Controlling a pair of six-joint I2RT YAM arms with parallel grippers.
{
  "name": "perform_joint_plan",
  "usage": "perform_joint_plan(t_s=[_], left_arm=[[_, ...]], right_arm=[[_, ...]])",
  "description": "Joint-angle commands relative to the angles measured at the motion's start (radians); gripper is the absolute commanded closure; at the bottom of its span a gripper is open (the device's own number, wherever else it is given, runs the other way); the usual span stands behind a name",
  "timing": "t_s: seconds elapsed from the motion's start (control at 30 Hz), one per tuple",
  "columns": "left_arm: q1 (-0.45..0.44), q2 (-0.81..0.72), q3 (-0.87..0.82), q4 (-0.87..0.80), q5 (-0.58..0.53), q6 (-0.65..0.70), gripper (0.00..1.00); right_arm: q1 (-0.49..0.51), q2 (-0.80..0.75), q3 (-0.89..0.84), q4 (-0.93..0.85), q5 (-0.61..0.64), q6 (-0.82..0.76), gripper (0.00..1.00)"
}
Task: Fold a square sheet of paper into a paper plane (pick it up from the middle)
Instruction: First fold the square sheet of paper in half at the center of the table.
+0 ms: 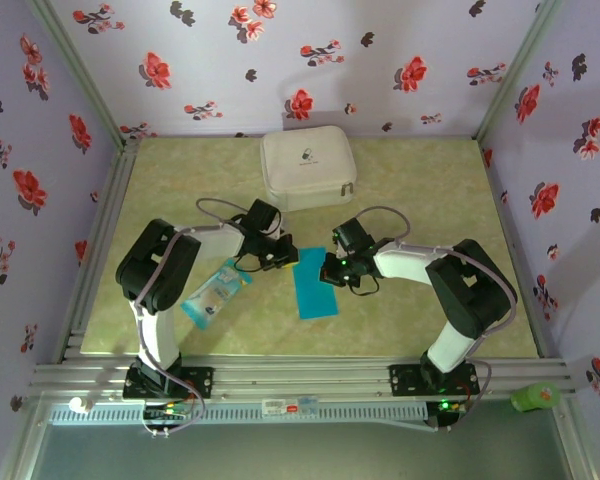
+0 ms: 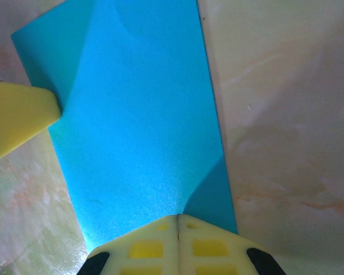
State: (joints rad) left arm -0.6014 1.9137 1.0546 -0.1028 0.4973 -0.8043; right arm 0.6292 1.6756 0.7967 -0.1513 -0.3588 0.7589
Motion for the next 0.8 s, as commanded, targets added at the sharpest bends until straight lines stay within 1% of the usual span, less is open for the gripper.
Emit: perform_joint_plan(t_s=[0.0, 0.13, 0.23, 0.47, 0.67, 0.77], left_arm=[[0.011, -0.019, 0.031, -0.017, 0.003, 0.017, 0.95], [0.011, 0.001, 0.038, 0.007, 0.026, 0.014, 0.96], [0.012, 0.022, 0.033, 0.017, 0.019, 0.013, 0.96], [0.029, 0.072, 0.016, 0.024, -0.066, -0.011, 0.96], [0.048, 0.062, 0.01, 0.017, -0.14, -0.045, 0.97], [0.049, 0.057, 0.033, -0.008, -0.165, -0.044, 0.97]], right_arm=[[0.004, 0.036, -0.05, -0.103, 0.058, -0.002, 1.0], [0.004, 0.039, -0.048, -0.1, 0.059, -0.001, 1.0], [0.004, 0.038, -0.048, -0.103, 0.059, -0.003, 1.0], [0.003, 0.041, -0.052, -0.101, 0.054, -0.004, 1.0], [0.004, 0.042, -0.059, -0.097, 0.051, -0.003, 1.0], [0.003, 0.04, -0.06, -0.098, 0.054, -0.005, 1.0]])
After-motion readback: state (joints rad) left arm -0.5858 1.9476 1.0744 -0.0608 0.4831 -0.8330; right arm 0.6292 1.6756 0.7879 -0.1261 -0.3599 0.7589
